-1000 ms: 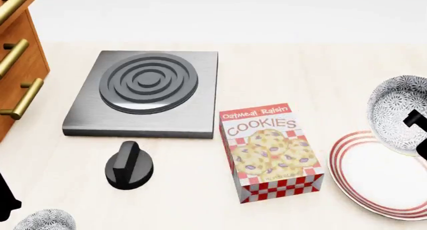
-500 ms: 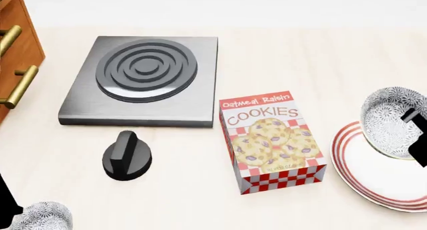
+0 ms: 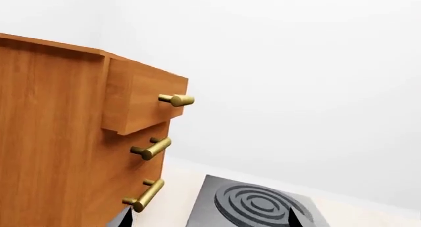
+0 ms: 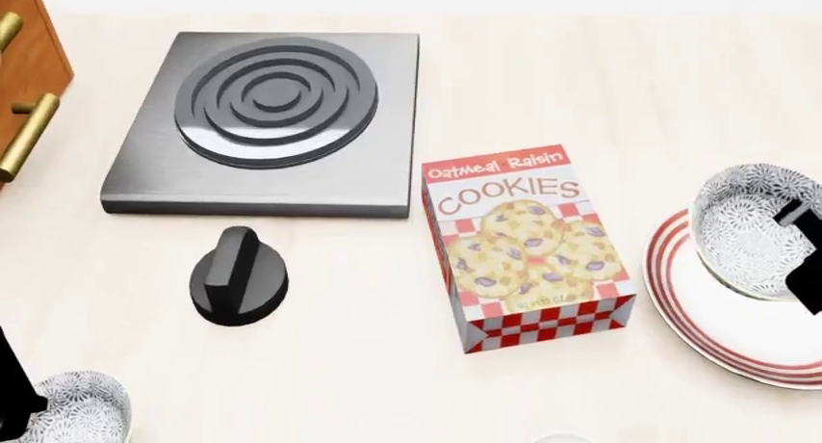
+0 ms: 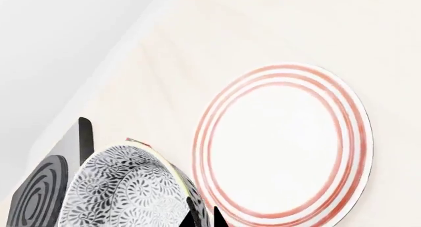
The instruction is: Pick the akita bowl from table center and place it on the plate.
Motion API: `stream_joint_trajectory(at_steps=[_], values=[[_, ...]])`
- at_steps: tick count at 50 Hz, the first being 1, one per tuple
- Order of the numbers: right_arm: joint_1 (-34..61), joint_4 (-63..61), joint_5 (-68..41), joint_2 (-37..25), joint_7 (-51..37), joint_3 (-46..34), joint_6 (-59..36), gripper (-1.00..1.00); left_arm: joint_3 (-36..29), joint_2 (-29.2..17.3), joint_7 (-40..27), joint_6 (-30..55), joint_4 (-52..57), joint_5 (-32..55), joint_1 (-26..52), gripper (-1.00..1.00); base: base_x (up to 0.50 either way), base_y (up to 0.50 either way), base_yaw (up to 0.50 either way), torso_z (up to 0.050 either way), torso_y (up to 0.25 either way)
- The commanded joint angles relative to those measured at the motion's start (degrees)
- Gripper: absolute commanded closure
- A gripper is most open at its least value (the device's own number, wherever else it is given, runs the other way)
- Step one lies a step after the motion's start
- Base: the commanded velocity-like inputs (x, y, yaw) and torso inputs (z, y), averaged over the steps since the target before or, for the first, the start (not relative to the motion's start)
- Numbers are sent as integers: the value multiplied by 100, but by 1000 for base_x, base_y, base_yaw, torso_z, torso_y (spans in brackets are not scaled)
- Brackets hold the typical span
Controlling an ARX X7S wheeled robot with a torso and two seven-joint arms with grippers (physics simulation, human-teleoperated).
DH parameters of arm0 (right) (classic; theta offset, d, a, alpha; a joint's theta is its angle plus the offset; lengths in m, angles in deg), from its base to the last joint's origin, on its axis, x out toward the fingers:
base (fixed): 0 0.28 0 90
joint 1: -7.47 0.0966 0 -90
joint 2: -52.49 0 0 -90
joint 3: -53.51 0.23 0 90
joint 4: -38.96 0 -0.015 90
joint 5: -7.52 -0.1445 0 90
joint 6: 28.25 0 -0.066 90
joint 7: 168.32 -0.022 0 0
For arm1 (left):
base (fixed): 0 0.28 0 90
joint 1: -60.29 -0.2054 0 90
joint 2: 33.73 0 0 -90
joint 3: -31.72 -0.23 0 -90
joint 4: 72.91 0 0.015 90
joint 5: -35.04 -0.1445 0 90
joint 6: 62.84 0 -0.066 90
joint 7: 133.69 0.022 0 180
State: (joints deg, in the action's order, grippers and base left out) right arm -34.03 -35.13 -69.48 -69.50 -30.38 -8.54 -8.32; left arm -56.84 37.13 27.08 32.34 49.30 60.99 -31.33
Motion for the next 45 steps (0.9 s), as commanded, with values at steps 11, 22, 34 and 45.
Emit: stream_joint_trajectory(at_steps=[11,22,34,45], values=[[440,618,274,-86,377,-207,418,100,4,-38,-49,38,31,127,7,-100,0,0,0,0,0],[494,1105,586,-121,756,-331,796,100,2,-45,-36,-72,21,90,-76,-100,0,0,0,2,-110],[480,1200,658,-160,842,-295,975,100,7,-80,-80,-30,92,154,-88,-100,0,0,0,0,0],[824,2291,1269,-120,1598,-742,1595,100,6,-112,-109,5,139,214,-63,-100,0,0,0,0,0]])
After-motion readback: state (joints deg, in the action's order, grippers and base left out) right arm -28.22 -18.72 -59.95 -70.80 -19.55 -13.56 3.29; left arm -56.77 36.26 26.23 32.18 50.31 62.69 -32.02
